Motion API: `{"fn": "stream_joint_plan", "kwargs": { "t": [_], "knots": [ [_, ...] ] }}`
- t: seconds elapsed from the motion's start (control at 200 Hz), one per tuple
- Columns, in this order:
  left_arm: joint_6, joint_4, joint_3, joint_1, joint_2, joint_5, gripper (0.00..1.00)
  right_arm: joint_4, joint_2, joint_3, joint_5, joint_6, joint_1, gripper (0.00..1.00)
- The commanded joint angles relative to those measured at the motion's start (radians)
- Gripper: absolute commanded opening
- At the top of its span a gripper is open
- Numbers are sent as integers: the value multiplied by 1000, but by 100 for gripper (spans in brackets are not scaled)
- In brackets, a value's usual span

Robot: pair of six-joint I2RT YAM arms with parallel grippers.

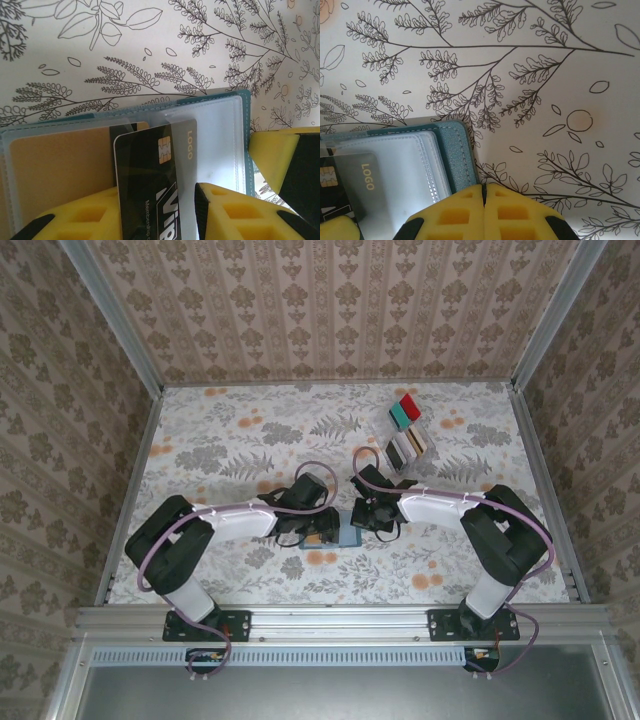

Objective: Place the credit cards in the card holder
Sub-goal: Insert the credit card into the card slot.

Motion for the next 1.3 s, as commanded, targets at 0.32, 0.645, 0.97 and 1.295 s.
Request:
{"fn": "stream_joint_plan", "kwargs": {
  "t": [0.32,0.645,0.97,1.295],
  "knots": [
    [-3,-100,-15,-19,-36,-68,40,-12,39,-26,-27,20,16,3],
    [-4,-127,-8,-19,-47,-78,39,-11,41,-27,-24,21,17,3],
    [-3,-104,-3,-19,-26,-49,28,-22,44,-14,-23,17,16,3],
    [15,-52,19,-19,12,20,25,-3,50,-22,-38,25,19,3]
  ]
}}
